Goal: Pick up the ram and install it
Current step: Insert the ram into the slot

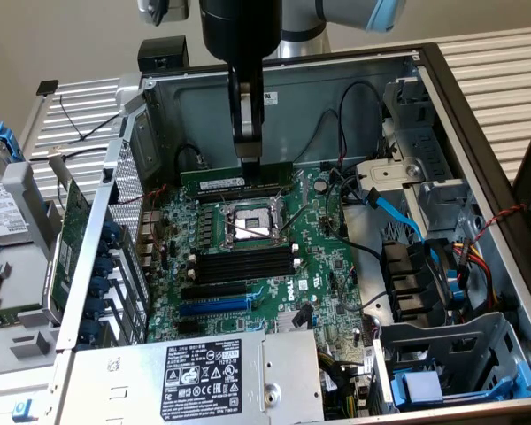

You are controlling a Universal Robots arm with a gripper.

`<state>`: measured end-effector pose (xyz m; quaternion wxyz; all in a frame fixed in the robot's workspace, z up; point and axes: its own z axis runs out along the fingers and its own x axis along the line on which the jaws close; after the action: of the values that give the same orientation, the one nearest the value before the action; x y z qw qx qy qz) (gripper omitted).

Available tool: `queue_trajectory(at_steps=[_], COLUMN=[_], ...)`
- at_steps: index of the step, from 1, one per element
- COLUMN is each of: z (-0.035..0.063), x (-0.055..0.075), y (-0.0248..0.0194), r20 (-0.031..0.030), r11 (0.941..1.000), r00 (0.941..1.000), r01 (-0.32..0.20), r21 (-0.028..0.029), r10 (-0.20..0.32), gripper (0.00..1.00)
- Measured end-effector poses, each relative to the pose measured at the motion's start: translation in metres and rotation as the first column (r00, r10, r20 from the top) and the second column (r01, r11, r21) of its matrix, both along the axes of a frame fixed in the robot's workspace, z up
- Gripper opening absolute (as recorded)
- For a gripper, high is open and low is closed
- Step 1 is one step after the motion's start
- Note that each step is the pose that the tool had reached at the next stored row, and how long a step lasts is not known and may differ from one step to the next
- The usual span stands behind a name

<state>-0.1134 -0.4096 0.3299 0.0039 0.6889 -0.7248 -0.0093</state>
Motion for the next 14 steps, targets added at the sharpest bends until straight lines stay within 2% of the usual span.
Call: queue_trajectory(at_steps=[14], z=[-0.0239], x=[-0.001], y=[0.0002], r20=[0.0004], r11=[1.0], r00=[1.0], r01=[0.0], r21=[-0.0004], r10=[0.0], gripper=[0.13])
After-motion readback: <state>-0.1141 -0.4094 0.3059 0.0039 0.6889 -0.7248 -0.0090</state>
